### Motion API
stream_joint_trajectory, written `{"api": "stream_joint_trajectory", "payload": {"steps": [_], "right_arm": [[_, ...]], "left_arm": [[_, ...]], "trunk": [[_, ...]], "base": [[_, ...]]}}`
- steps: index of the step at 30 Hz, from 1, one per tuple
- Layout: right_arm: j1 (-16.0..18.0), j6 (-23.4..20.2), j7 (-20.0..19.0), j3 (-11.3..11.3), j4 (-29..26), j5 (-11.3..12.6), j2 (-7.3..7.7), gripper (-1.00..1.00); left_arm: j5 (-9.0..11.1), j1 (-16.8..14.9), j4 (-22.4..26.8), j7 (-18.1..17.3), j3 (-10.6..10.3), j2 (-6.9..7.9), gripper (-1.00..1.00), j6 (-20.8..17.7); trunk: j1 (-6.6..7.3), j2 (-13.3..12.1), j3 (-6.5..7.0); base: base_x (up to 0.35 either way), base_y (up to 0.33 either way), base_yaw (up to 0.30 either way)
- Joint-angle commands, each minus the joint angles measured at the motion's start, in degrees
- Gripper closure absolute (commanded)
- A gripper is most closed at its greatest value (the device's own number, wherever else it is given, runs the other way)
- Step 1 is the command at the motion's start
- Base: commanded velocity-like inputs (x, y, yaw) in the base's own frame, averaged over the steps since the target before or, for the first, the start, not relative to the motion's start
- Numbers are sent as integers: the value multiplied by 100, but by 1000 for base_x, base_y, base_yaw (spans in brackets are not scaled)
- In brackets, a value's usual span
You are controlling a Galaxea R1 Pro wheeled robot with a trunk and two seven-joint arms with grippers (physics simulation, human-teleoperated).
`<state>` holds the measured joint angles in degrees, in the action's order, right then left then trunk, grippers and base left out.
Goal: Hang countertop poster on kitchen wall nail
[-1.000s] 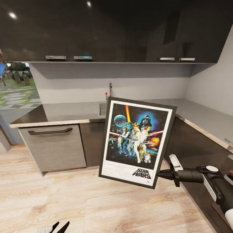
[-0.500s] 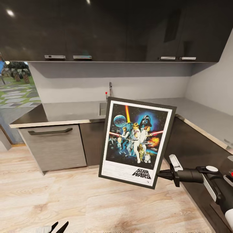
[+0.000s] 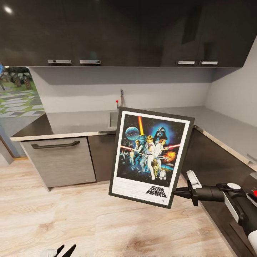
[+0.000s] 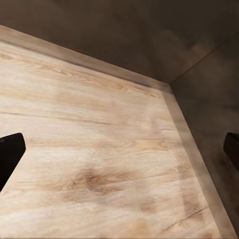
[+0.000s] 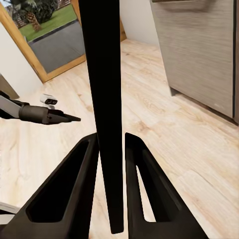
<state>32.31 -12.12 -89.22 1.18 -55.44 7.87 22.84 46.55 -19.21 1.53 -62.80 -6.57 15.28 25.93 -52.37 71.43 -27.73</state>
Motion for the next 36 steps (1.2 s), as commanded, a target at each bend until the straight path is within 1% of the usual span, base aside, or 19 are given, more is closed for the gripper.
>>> {"api": "stream_joint_trajectory", "payload": {"steps": [1,9,28,36], "right_arm": [[4,-77,-33,3,2,14,1,100],[-4,-71,-30,13,3,20,1,100],[-23,-63,-26,14,1,21,1,100],[-23,-63,-26,10,-2,21,1,100]], "left_arm": [[47,-4,-4,-12,-50,1,-100,26],[47,-4,-4,-11,-54,1,-100,26],[46,-4,-4,-4,-55,-8,-100,17],[47,-4,-4,-4,-55,-8,-100,17]], "trunk": [[23,-38,5],[198,-359,127],[616,-1121,464],[791,-1442,575]], "base": [[0,0,0],[0,0,0],[0,0,0],[0,0,0]]}}
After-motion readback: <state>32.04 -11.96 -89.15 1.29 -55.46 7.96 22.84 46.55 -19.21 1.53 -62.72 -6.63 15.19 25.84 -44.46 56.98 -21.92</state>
